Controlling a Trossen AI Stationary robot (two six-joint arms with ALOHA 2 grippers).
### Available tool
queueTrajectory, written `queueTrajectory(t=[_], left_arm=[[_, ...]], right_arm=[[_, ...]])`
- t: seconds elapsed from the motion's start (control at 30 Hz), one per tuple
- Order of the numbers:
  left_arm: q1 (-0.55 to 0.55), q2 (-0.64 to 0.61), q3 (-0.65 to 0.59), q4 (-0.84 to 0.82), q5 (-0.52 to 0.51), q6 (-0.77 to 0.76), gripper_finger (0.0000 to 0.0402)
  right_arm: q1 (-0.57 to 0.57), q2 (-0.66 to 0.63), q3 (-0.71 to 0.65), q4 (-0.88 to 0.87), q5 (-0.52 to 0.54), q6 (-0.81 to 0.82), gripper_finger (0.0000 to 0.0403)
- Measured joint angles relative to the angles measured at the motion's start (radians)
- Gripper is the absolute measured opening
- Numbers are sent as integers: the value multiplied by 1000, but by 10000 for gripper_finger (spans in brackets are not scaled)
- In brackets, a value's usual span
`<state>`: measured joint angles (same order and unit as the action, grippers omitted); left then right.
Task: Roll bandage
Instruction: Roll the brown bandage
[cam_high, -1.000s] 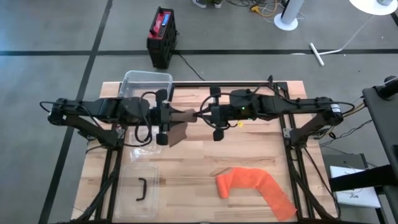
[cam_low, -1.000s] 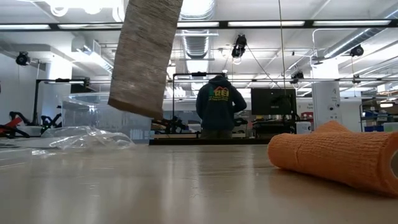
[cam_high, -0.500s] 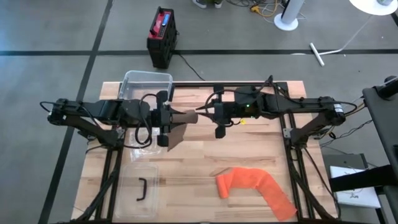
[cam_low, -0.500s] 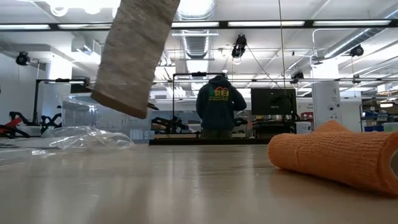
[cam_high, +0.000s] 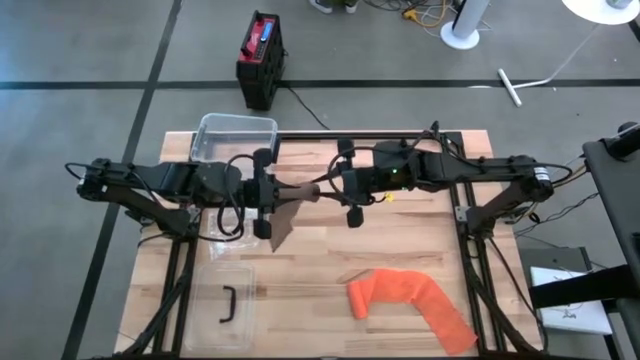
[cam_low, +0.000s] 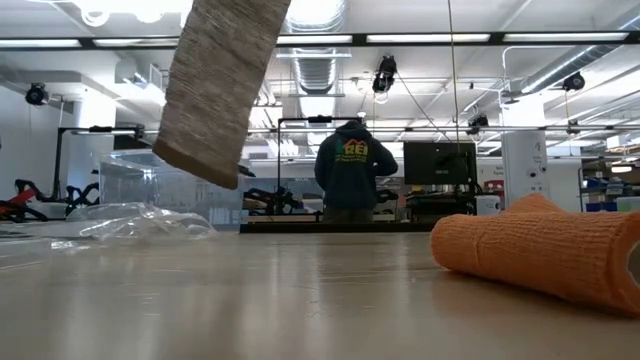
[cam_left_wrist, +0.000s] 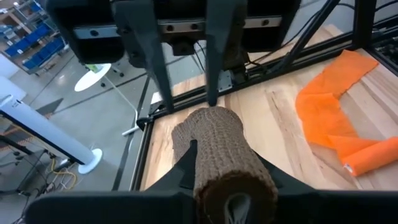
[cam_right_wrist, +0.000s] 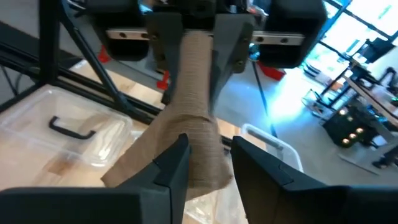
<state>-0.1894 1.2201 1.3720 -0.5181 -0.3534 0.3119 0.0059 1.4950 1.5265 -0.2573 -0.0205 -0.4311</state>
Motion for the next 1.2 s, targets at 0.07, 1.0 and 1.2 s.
queueTrajectory(t=[0.07, 1.0, 1.2], left_arm=[[0, 0, 0, -1, 0, 0, 50], [2, 2, -3, 4, -7, 1, 51], [0, -3, -5, 14, -6, -6, 51]], right_arm=[[0, 7, 0, 0, -4, 2, 116], [1, 20, 71, -227, 47, 11, 0], [1, 12, 85, -226, 50, 20, 28]])
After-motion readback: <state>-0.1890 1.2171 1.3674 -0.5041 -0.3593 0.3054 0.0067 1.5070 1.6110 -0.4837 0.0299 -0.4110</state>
